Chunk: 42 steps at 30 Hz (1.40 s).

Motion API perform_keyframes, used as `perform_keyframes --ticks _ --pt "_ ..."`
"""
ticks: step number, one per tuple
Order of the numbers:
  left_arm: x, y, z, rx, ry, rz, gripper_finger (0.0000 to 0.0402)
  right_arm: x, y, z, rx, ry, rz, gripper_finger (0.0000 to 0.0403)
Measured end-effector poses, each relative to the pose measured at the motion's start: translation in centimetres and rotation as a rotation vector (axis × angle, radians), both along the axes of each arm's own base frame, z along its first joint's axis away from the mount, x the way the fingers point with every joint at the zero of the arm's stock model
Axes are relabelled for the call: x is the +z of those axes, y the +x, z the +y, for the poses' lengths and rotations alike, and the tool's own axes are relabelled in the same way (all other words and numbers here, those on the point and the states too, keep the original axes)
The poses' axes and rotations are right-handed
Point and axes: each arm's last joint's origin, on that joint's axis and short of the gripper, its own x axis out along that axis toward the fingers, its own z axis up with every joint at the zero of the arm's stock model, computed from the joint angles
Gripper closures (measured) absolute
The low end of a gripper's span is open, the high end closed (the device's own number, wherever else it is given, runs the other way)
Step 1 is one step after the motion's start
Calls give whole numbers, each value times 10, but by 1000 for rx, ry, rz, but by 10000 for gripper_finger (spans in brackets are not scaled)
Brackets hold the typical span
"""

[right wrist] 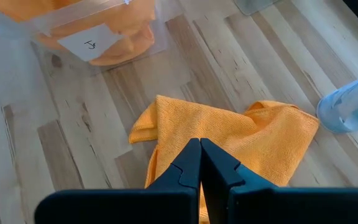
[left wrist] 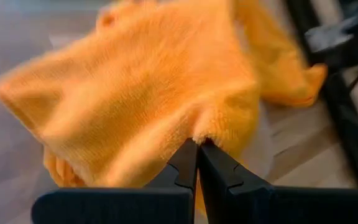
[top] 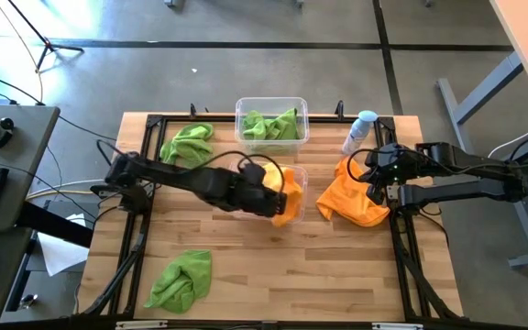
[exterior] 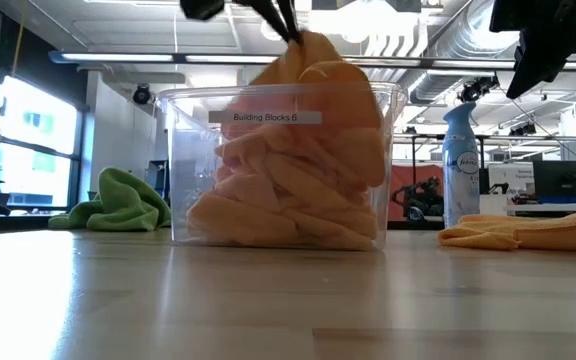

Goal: Sort microfiber towel by color & place in baskets
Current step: Put the orange microfiber towel into the bottom transparent bin

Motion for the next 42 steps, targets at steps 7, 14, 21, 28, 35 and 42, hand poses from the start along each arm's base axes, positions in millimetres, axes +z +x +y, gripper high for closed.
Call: perform_keyframes --ticks 7,14,21,28,35,42 --pt "-44 27 19 32 -135 125 401 0 0 0 0 0 -1 402" --pt "-79 43 44 49 -237 231 401 0 0 0 0 0 1 402" --pt "-114 55 51 21 -320 328 401 -1 -2 0 0 2 20 402" --pt "-142 65 56 18 -385 367 401 -2 -2 0 0 3 30 402" --pt "-142 69 57 15 -360 327 401 -2 -3 0 0 4 36 402" --pt "-141 69 57 17 -367 320 376 -2 -3 0 3 8 36 402"
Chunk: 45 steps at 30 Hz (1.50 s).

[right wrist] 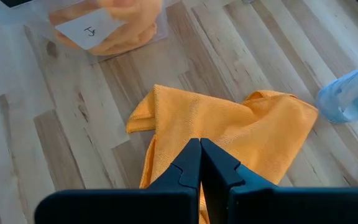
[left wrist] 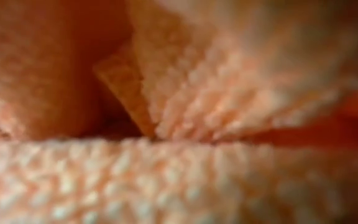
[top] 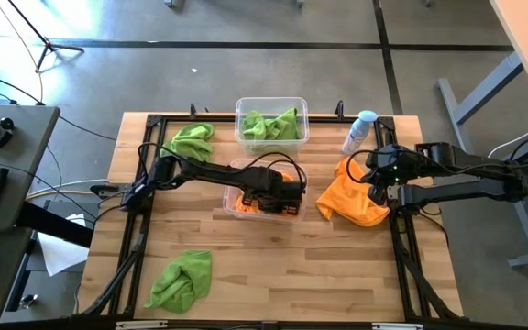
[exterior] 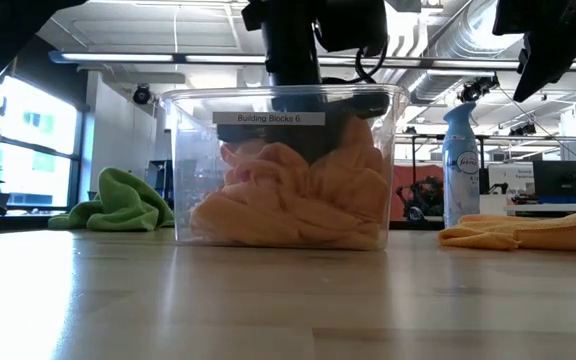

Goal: Sort microfiber towel by color & place in baskets
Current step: Put the orange microfiber towel into the bottom transparent bin

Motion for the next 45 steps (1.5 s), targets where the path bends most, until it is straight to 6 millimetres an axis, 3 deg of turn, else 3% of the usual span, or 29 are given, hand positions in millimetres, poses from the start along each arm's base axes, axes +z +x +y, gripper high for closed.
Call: perform_keyframes --ticks 9,15,33,37,45 --pt "9 4 -1 -40 -13 -27 310 0 0 1 20 31 -3 402" --pt "29 7 0 -78 -3 -49 277 0 0 1 7 28 -4 402" --pt "104 -22 1 -141 162 133 273 0 1 -1 -176 61 -24 400" --pt "117 -26 1 -203 182 106 273 -2 4 -1 -217 99 -15 372" --pt "154 -47 4 -263 276 35 273 -10 20 -3 -323 144 47 275"
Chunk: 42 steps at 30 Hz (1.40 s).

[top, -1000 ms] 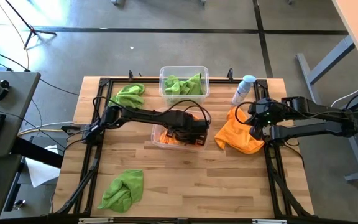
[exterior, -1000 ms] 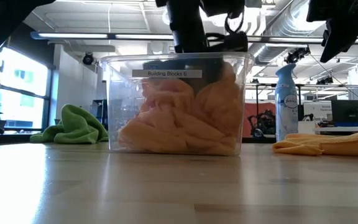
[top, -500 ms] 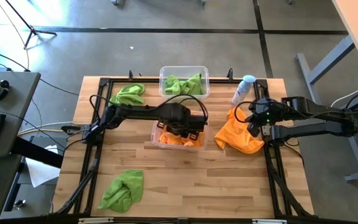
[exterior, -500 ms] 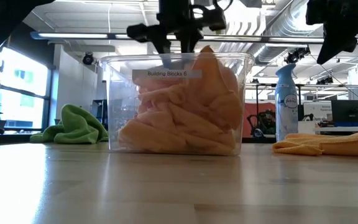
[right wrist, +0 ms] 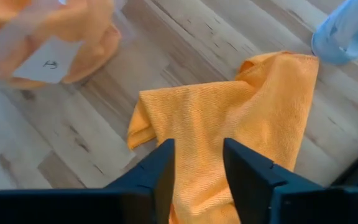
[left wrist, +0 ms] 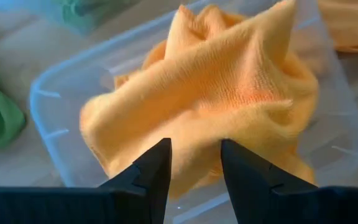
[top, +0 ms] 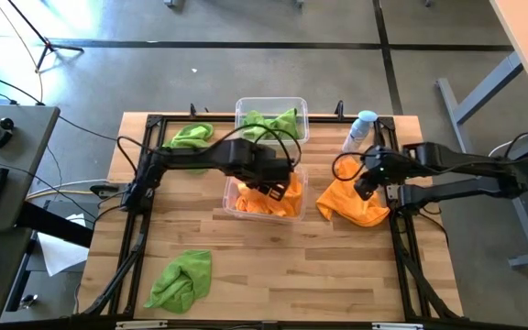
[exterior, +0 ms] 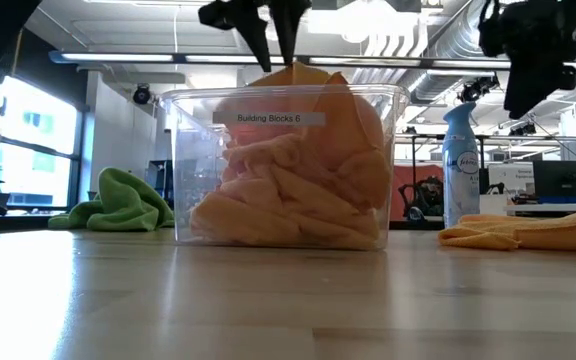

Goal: Sort microfiber towel by color & place in baskets
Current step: Put the orange microfiber towel into the bottom transparent bin

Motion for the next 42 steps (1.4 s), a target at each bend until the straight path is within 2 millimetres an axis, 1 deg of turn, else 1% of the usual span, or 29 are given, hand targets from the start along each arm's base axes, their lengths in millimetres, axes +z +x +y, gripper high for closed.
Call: perform_keyframes --ticks 3,6,11,14,17,20,23,25,29,32,35,36,38,42 --pt "12 -8 0 -30 -1 -24 273 -4 6 -1 -24 13 31 251" --pt "20 -13 -2 -84 36 -30 273 -8 13 -2 -43 15 63 238" --pt "32 -22 -3 -173 91 -34 273 -15 22 -3 -58 25 129 234" --pt "38 -26 -1 -238 126 -25 273 -21 30 -3 -111 47 168 234" --pt "36 -28 -1 -295 146 -2 273 -29 38 -3 -180 69 210 233" --pt "31 -33 -3 -324 173 30 273 -37 46 1 -208 68 268 233" --pt "26 -43 -4 -336 182 55 273 -44 52 7 -238 49 317 233" --pt "23 -51 -4 -360 187 35 273 -48 56 12 -241 43 335 233" --pt "18 -79 -5 -408 170 -76 273 -52 59 22 -283 0 324 233" --pt "11 -109 -4 -416 155 -167 273 -52 59 27 -326 -20 301 233" --pt "3 -144 -2 -379 141 -252 273 -54 59 29 -360 -32 281 234" --pt "1 -156 -1 -365 139 -286 273 -58 58 28 -373 -29 281 233" --pt "-4 -179 -1 -357 140 -348 273 -73 55 28 -401 -16 294 233" --pt "-11 -216 -2 -333 128 -494 273 -103 48 29 -454 44 295 233"
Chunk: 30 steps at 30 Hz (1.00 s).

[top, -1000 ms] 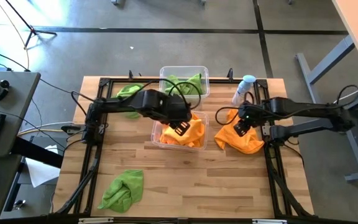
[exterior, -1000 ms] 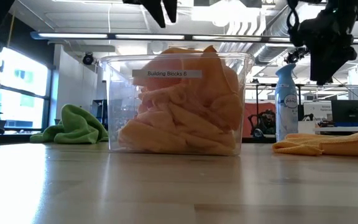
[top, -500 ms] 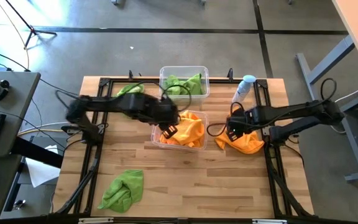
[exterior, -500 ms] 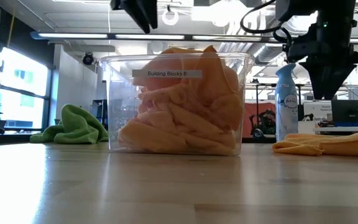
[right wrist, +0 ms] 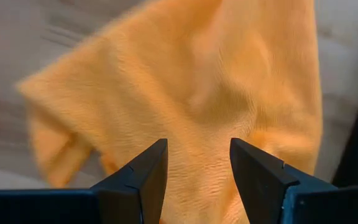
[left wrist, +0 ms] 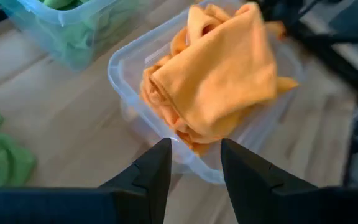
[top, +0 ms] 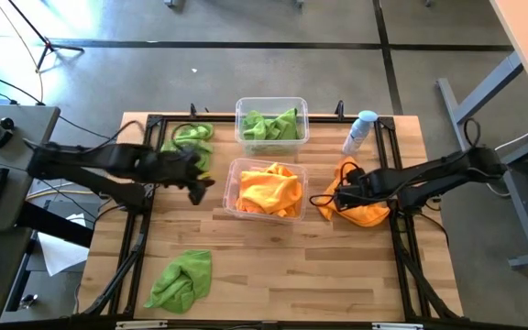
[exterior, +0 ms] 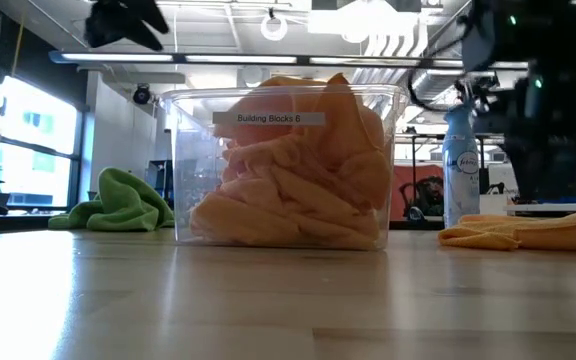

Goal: Sort microfiber towel by color & place in baskets
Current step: Put the orange microfiber towel into the bottom transparent bin

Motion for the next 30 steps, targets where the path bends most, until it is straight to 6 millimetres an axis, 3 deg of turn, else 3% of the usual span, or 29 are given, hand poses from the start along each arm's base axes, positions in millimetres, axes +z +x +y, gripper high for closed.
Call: perform_keyframes --ticks 8,13,19,22,27,30 --pt "-16 -42 0 23 -71 -113 273 -42 -11 0 -82 57 -69 233" --pt "-27 -47 -2 5 -73 -93 273 -59 -12 0 -99 62 -168 233" --pt "-31 -46 -3 -5 -67 -75 273 -62 -14 -1 -124 51 -168 239" --pt "-30 -45 -3 -21 -53 -87 273 -63 -15 -1 -119 50 -162 274" --pt "-30 -44 -3 -31 -43 -89 273 -64 -14 5 -77 48 -177 385" --pt "-30 -44 -3 -31 -43 -88 273 -64 -14 9 -59 53 -184 383"
